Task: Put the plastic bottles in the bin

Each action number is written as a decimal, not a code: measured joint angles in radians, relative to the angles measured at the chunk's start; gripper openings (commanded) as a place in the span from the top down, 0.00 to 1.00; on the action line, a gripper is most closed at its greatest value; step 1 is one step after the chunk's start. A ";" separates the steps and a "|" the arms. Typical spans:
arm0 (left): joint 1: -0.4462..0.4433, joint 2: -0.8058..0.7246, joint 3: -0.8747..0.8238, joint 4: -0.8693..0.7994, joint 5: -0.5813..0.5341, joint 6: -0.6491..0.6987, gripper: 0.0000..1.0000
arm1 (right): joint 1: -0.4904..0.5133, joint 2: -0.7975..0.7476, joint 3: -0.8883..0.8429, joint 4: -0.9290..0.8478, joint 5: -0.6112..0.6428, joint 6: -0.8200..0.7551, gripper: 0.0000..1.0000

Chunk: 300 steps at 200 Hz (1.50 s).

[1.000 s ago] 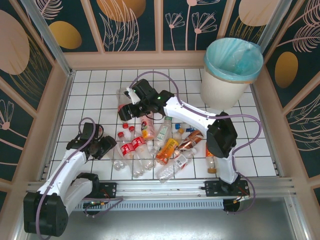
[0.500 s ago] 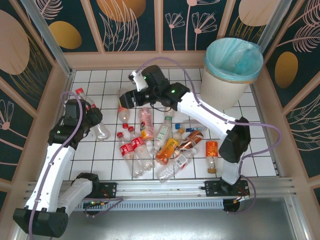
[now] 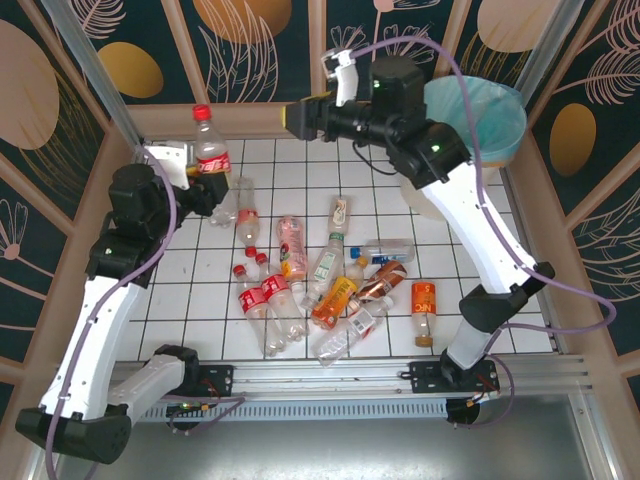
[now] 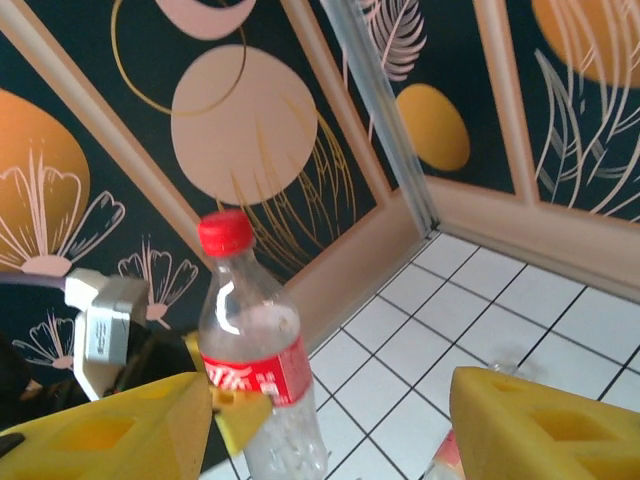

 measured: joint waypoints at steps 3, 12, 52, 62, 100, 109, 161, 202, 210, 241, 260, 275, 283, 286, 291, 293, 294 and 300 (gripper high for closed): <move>-0.012 0.003 0.000 0.013 0.008 0.002 0.62 | -0.002 -0.003 0.006 -0.005 0.001 -0.001 0.35; -0.047 0.014 -0.002 0.045 0.031 0.008 0.62 | -0.002 -0.010 0.016 -0.015 0.001 -0.003 0.35; -0.263 0.095 -0.011 0.143 0.043 0.053 0.62 | -0.001 -0.023 0.020 -0.069 -0.001 -0.023 0.34; -0.303 0.120 -0.012 0.149 0.037 0.064 0.62 | -0.001 -0.023 0.020 -0.085 -0.001 -0.031 0.33; -0.371 0.151 -0.055 0.185 0.003 0.072 0.62 | -0.001 -0.023 0.011 -0.138 0.026 -0.053 0.33; -0.385 0.150 -0.068 0.198 -0.001 0.071 0.62 | -0.001 -0.023 0.003 -0.150 0.039 -0.057 0.33; -0.435 0.150 -0.077 0.229 -0.025 0.069 0.62 | -0.001 -0.023 -0.021 -0.214 0.056 -0.067 0.35; -0.442 0.150 -0.077 0.250 -0.055 0.058 0.62 | 0.003 -0.027 -0.079 -0.220 0.048 -0.070 0.40; -0.442 0.150 -0.077 0.248 -0.059 0.058 0.62 | 0.005 -0.030 -0.095 -0.219 0.042 -0.071 0.42; -0.442 0.151 -0.077 0.247 -0.063 0.058 0.61 | 0.013 -0.041 -0.122 -0.217 0.025 -0.068 0.53; -0.445 0.151 -0.077 0.253 -0.063 0.058 0.55 | 0.014 -0.051 -0.126 -0.216 0.024 -0.071 0.67; -0.449 0.151 -0.077 0.255 -0.062 0.059 0.50 | 0.015 -0.061 -0.131 -0.215 0.035 -0.087 0.84; -0.449 0.150 -0.076 0.257 -0.063 0.061 0.46 | 0.014 -0.062 -0.131 -0.214 0.042 -0.096 0.88; -0.449 0.150 -0.076 0.257 -0.064 0.066 0.43 | 0.014 -0.063 -0.131 -0.214 0.042 -0.093 0.89; -0.449 0.150 -0.076 0.258 -0.067 0.071 0.38 | 0.015 -0.063 -0.131 -0.214 0.045 -0.097 0.90; -0.449 0.150 -0.076 0.258 -0.068 0.072 0.36 | 0.015 -0.063 -0.131 -0.214 0.048 -0.098 0.91; -0.449 0.150 -0.076 0.258 -0.069 0.069 0.35 | 0.015 -0.063 -0.131 -0.214 0.048 -0.098 0.91; -0.449 0.150 -0.076 0.258 -0.074 0.077 0.28 | 0.016 -0.063 -0.131 -0.212 0.049 -0.098 0.94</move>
